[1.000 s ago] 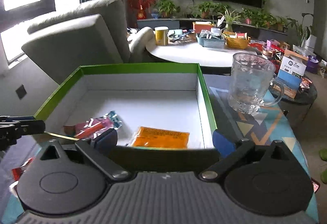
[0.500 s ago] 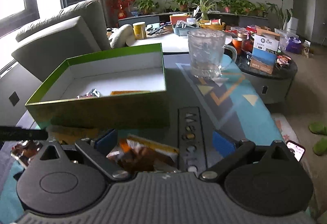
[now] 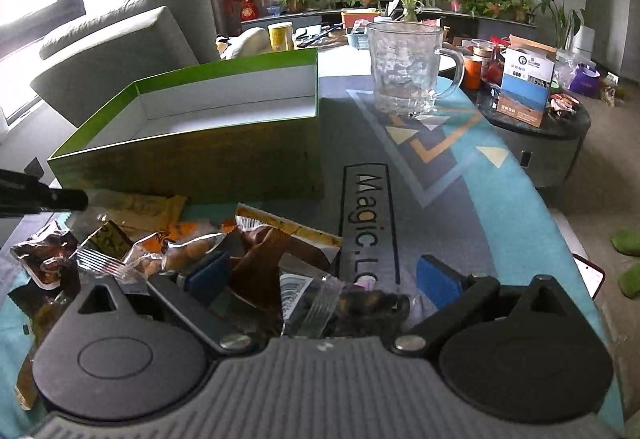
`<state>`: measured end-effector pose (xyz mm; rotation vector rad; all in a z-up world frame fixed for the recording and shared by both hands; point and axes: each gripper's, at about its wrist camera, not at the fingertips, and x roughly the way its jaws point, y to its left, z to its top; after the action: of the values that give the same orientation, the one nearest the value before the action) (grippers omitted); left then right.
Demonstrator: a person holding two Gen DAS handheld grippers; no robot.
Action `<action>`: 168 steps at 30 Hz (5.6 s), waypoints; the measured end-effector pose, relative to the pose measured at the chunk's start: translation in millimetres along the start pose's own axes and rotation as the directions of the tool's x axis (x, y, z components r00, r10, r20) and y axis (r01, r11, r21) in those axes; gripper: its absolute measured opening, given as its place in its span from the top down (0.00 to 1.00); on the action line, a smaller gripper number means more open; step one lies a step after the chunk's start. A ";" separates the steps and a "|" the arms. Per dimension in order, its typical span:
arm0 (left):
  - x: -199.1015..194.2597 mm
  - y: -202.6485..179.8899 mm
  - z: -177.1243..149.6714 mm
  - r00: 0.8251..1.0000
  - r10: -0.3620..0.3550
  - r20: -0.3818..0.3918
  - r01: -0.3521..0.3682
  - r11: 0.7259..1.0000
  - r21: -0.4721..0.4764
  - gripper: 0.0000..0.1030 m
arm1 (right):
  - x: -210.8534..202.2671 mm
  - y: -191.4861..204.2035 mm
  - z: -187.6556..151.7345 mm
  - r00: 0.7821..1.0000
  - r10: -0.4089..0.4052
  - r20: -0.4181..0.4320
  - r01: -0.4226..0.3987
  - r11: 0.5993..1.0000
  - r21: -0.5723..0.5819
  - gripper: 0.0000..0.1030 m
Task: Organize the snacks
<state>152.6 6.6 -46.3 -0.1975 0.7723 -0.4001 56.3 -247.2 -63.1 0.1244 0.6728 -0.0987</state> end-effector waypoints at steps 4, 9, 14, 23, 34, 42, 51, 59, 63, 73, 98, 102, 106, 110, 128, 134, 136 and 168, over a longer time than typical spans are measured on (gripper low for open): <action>-15.6 -1.7 2.3 0.999 -0.007 0.045 0.007 1.000 0.002 0.99 | -2.6 -2.2 -3.3 1.000 -0.002 -0.007 0.002 1.000 0.000 0.48; -33.7 -7.6 5.7 0.995 -0.011 0.095 0.009 1.000 0.026 0.99 | -7.4 -10.7 -12.2 1.000 -0.016 -0.025 0.016 1.000 0.020 0.48; -48.0 -12.4 6.1 0.992 -0.024 0.124 0.021 0.999 0.028 0.99 | -7.6 -16.8 -16.7 0.999 0.008 -0.045 -0.004 0.996 0.090 0.48; -74.2 -27.7 9.3 0.982 -0.057 0.181 0.044 0.996 0.076 1.00 | -22.3 -17.3 -15.0 0.996 0.085 -0.038 -0.080 0.989 0.126 0.49; -99.2 -53.6 24.5 0.965 -0.065 0.254 0.023 0.986 0.165 1.00 | -49.9 -17.8 -4.3 0.992 0.113 0.056 -0.119 0.984 0.135 0.49; -107.0 -73.6 46.3 0.945 -0.069 0.318 -0.004 0.975 0.223 1.00 | -59.8 -4.6 22.7 0.976 0.161 0.149 -0.175 0.981 0.084 0.49; -98.3 -75.7 67.2 0.937 -0.041 0.348 -0.044 0.972 0.232 1.00 | -50.9 11.1 61.6 0.948 0.214 0.235 -0.230 0.972 0.041 0.49; -80.9 -69.2 83.7 0.936 -0.002 0.352 -0.084 0.970 0.230 1.00 | -29.8 21.8 85.4 0.930 0.255 0.263 -0.270 0.963 0.022 0.49; -68.6 -65.5 84.8 0.943 0.009 0.333 -0.091 0.968 0.232 1.00 | -18.5 27.1 92.9 0.928 0.266 0.260 -0.280 0.960 0.019 0.49; -28.1 -53.1 79.8 0.970 0.035 0.239 -0.089 0.972 0.219 0.99 | 13.3 34.6 99.5 0.940 0.266 0.214 -0.280 0.959 0.039 0.49; -11.4 -47.4 71.3 0.978 0.079 0.193 -0.119 0.972 0.205 0.81 | 33.6 35.1 93.7 0.961 0.219 0.169 -0.234 0.969 0.074 0.49; -18.0 -47.8 67.0 0.978 0.077 0.195 -0.118 0.971 0.209 0.81 | 25.1 35.8 91.4 0.959 0.217 0.180 -0.230 0.972 0.055 0.49; -28.2 -47.0 61.6 0.976 0.079 0.201 -0.121 0.970 0.210 0.77 | 16.4 35.1 87.0 0.960 0.214 0.182 -0.225 0.974 0.040 0.49; -44.4 -41.0 54.1 0.972 0.089 0.217 -0.134 0.970 0.204 0.68 | 7.4 32.9 80.7 0.963 0.202 0.179 -0.210 0.977 0.028 0.49; -69.0 39.9 -32.4 0.983 0.177 0.050 -0.183 0.964 0.191 0.56 | -35.6 27.0 18.7 0.986 0.141 0.089 -0.140 0.990 -0.022 0.48; -58.8 44.8 -42.4 0.987 0.160 0.026 -0.162 0.968 0.191 0.56 | -42.4 26.0 -2.8 0.993 0.116 0.035 -0.115 0.993 -0.032 0.48; -55.9 44.8 -41.3 0.986 0.162 0.033 -0.165 0.969 0.184 0.56 | -42.2 25.2 -9.1 0.993 0.113 0.016 -0.113 0.993 -0.028 0.48; -34.7 23.3 -38.8 0.993 -0.103 -0.051 0.102 0.995 -0.023 0.91 | -38.8 36.4 -30.2 0.991 0.129 -0.045 -0.131 0.991 -0.041 0.48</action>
<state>109.1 41.2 -58.9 -0.2475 0.8199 -0.4958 12.4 -204.8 -59.2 0.1280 0.7068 0.0441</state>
